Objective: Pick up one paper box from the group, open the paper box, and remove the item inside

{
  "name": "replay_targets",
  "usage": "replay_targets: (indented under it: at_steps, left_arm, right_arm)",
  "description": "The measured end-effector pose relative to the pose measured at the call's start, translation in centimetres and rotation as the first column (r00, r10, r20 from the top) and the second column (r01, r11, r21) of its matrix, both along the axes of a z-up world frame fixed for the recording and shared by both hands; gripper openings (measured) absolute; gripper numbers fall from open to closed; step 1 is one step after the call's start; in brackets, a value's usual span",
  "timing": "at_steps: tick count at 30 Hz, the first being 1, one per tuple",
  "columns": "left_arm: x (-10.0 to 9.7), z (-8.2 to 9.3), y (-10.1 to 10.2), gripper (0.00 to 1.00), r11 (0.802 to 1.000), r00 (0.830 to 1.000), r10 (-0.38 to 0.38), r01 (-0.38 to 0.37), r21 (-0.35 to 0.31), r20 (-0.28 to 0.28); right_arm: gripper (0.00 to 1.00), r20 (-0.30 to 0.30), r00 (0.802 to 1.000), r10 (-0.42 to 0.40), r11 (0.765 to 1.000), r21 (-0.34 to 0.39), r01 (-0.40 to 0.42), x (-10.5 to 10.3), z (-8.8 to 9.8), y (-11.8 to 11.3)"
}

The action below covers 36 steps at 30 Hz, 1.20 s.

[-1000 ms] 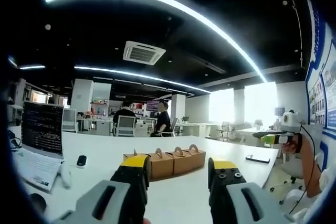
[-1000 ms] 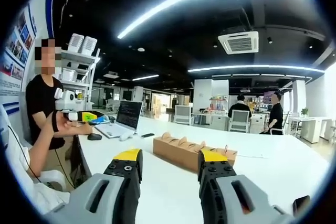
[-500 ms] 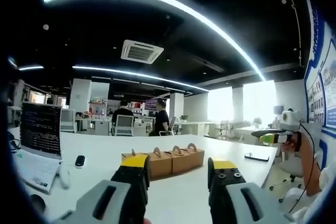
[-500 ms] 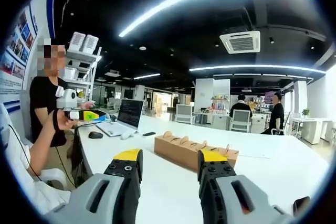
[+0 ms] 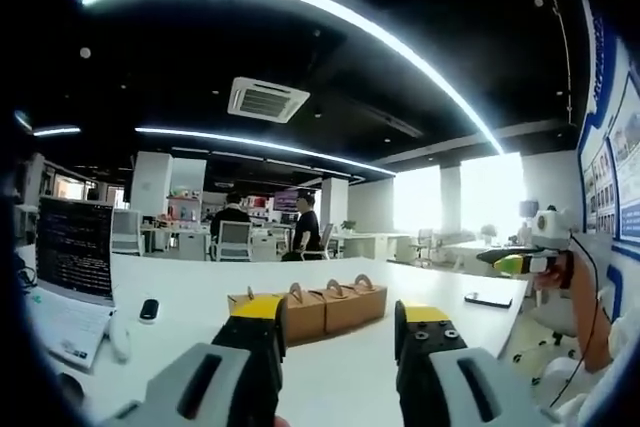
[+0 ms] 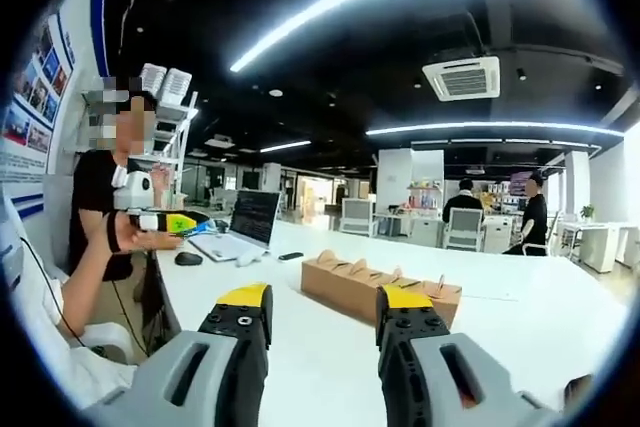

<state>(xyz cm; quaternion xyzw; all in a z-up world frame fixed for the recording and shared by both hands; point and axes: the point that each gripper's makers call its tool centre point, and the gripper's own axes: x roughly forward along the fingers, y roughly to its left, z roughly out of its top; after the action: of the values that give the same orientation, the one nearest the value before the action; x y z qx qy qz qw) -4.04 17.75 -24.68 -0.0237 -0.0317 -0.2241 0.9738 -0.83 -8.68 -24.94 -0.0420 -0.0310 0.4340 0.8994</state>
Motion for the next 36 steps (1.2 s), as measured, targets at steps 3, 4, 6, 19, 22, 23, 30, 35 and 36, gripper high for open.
replay_targets:
  at_steps: [3,4,6,19,22,23,30,35,36]
  left_arm:
    - [-0.2,0.0,-0.1,0.44,1.0,1.0,-0.01,0.01,0.005,0.0]
    - [-0.3,0.1,0.0,0.44,1.0,1.0,-0.008,0.008,0.004,0.002]
    - [-0.5,0.2,0.3,0.44,1.0,1.0,-0.001,0.001,0.001,0.006]
    - [-0.3,0.4,1.1,0.43,1.0,1.0,0.024,-0.024,-0.005,0.006]
    - [-0.3,0.3,1.0,0.42,1.0,1.0,0.021,-0.021,0.004,0.002]
    - [-0.3,0.3,1.0,0.42,1.0,1.0,0.021,-0.021,0.0,0.003]
    - [-0.5,0.4,1.5,0.4,0.999,1.0,0.03,-0.03,-0.014,0.006]
    - [-0.4,0.6,1.5,0.4,0.999,1.0,0.013,-0.013,-0.037,0.01]
    - [-0.4,0.7,1.5,0.4,0.999,1.0,0.007,-0.007,-0.048,0.014]
  right_arm:
    - [0.42,0.005,1.0,-0.003,1.0,-0.011,0.004,-0.1,0.0,0.2]
    - [0.42,0.007,1.0,0.001,1.0,-0.012,-0.001,-0.2,0.0,0.2]
    - [0.41,0.007,1.0,0.007,1.0,-0.019,-0.006,-0.4,-0.1,0.4]
    - [0.41,0.007,1.0,-0.008,1.0,-0.018,0.008,0.0,-0.1,-0.2]
    - [0.41,0.007,1.0,-0.01,1.0,-0.018,0.01,0.1,-0.2,-0.2]
    - [0.41,0.006,1.0,-0.007,1.0,-0.018,0.007,0.1,-0.2,-0.1]
    - [0.41,0.007,1.0,-0.002,1.0,-0.022,0.002,0.0,-0.1,0.0]
    - [0.41,0.009,1.0,-0.005,1.0,-0.021,0.005,0.1,-0.1,0.0]
    - [0.41,0.008,1.0,-0.004,1.0,-0.021,0.004,0.1,-0.1,0.0]
